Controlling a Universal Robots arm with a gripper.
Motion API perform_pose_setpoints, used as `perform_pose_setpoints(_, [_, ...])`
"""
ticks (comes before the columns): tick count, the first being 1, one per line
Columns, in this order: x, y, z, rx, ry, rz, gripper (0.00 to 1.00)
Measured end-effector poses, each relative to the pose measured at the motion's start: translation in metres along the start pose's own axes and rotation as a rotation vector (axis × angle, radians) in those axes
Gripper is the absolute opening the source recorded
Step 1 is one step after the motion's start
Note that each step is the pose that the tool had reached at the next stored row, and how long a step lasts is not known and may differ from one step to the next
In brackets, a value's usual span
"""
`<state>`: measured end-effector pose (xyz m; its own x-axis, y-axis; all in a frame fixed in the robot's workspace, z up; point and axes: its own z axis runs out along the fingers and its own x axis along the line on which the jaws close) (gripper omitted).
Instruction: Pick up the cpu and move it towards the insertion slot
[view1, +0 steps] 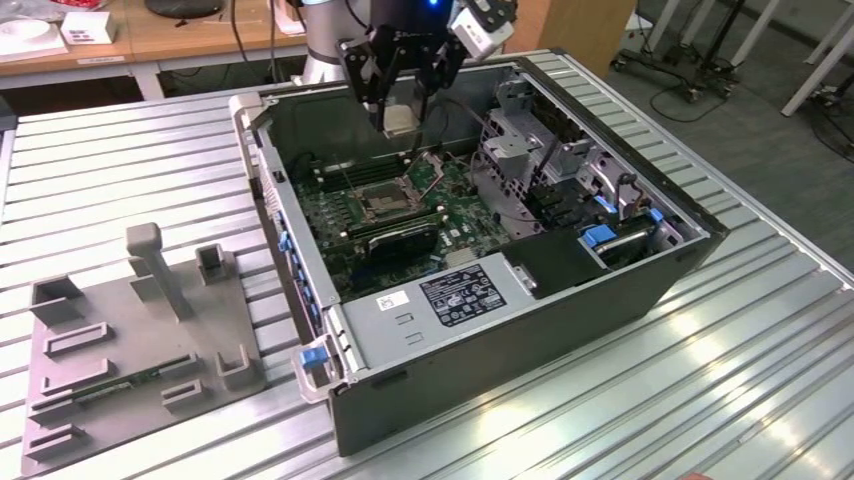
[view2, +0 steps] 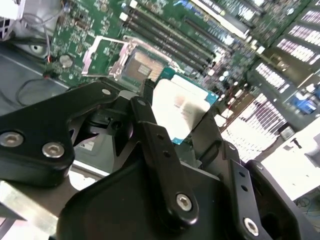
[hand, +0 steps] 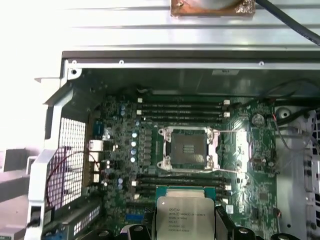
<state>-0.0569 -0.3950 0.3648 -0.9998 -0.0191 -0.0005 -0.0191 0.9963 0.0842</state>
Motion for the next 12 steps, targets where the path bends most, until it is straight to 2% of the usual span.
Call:
perform_pose_setpoints(3, [-0.0001, 0.0049, 0.0017, -0.008, -0.0002, 0.0, 0.55])
perform_pose_setpoints(12, [-0.0004, 0.0217, 0.011, -0.0224, -0.0005, 0.0, 0.55])
